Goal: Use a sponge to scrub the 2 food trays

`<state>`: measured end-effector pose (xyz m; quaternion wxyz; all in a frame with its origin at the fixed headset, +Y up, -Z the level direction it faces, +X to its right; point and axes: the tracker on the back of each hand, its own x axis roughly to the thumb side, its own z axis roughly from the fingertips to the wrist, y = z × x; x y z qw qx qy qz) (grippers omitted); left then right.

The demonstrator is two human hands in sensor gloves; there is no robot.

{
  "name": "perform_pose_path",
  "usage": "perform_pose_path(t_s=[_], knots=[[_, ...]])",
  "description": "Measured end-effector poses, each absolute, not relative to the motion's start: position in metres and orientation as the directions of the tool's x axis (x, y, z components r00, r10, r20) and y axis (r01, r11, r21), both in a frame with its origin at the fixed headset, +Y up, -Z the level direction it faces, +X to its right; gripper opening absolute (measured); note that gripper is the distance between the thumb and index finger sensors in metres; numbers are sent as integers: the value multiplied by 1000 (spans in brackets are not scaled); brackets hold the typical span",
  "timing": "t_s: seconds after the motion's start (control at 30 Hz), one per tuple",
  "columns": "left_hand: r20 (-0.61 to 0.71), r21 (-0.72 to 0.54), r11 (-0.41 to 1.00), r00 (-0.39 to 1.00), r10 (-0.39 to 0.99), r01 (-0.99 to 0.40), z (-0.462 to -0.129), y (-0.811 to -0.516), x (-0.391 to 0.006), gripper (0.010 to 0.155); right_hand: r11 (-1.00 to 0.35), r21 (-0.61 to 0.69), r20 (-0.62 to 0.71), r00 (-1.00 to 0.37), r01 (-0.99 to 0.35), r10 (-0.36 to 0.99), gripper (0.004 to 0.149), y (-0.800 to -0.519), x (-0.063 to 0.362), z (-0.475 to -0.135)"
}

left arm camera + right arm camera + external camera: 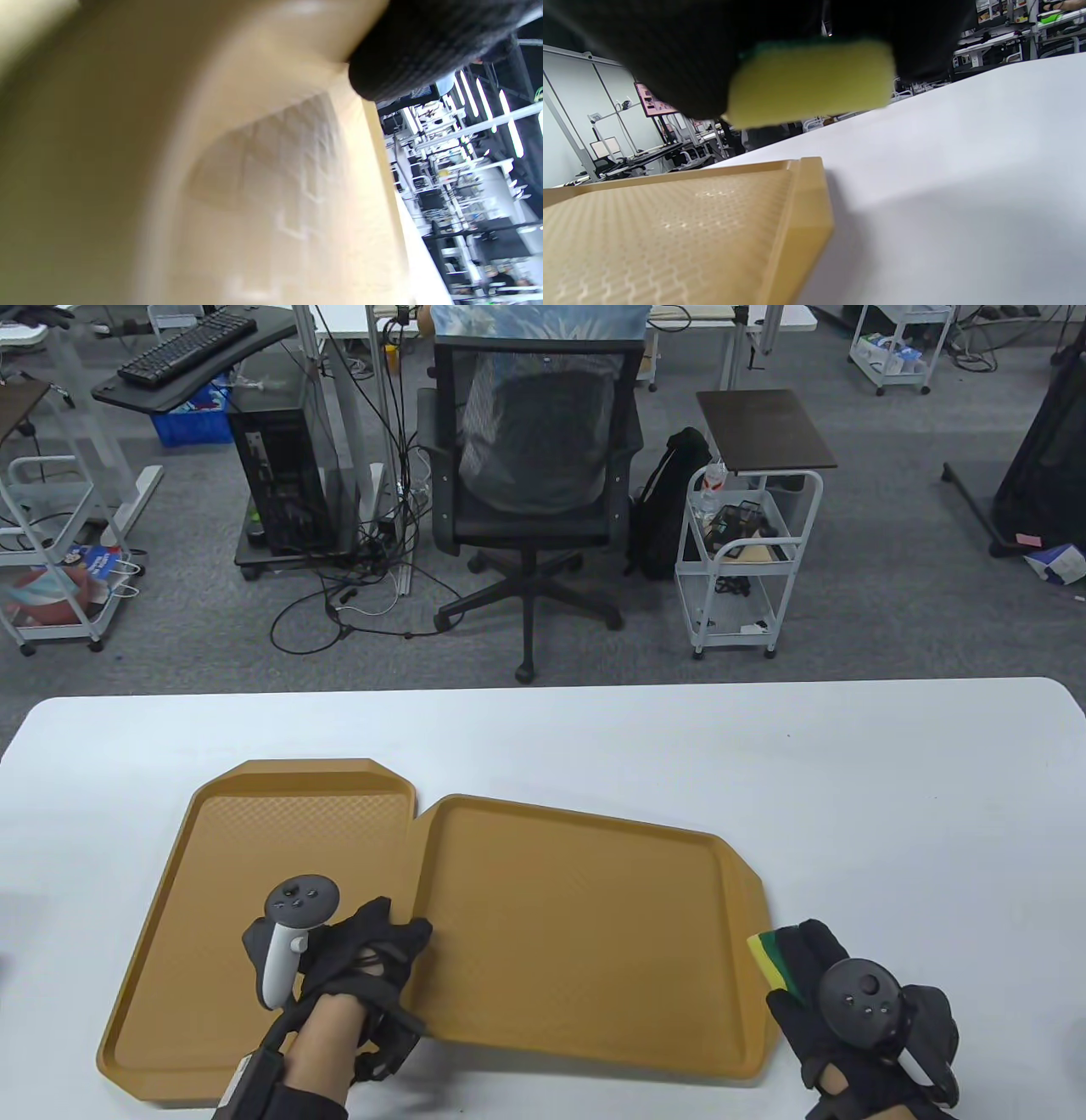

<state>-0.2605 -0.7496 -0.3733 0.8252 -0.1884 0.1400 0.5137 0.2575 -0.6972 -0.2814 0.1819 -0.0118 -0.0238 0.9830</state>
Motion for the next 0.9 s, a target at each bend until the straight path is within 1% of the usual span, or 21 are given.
perform_pose_path(t_s=[0.03,0.13,0.27,0.53,0.63,0.73,0.83,0.9], knots=[[-426,-152,381,408,807,-912,-378,-749,-260,58,-927,-49,-21,-927,-372,373,67,-696,259,-282],[-420,-122,374,389,820,-919,-392,-750,-260,57,-913,-56,-18,-914,-405,406,67,-694,260,-281],[-438,-89,297,305,845,-951,-419,-756,-258,57,-914,-49,-24,-914,-403,405,67,-695,261,-282],[-458,-32,234,222,861,-972,-470,-765,-255,58,-911,-59,-46,-911,-407,410,67,-695,267,-281],[-466,-32,216,206,861,-976,-486,-768,-254,59,-914,-60,-51,-914,-400,403,67,-695,267,-280],[-474,-15,195,179,862,-981,-498,-772,-252,60,-915,-62,-58,-913,-400,403,67,-695,267,-280],[-491,-13,113,105,865,-994,-505,-779,-247,67,-916,-56,-65,-914,-397,400,68,-696,268,-280],[-481,-7,126,114,869,-992,-508,-779,-244,70,-914,-47,-69,-911,-403,406,68,-697,268,-280]])
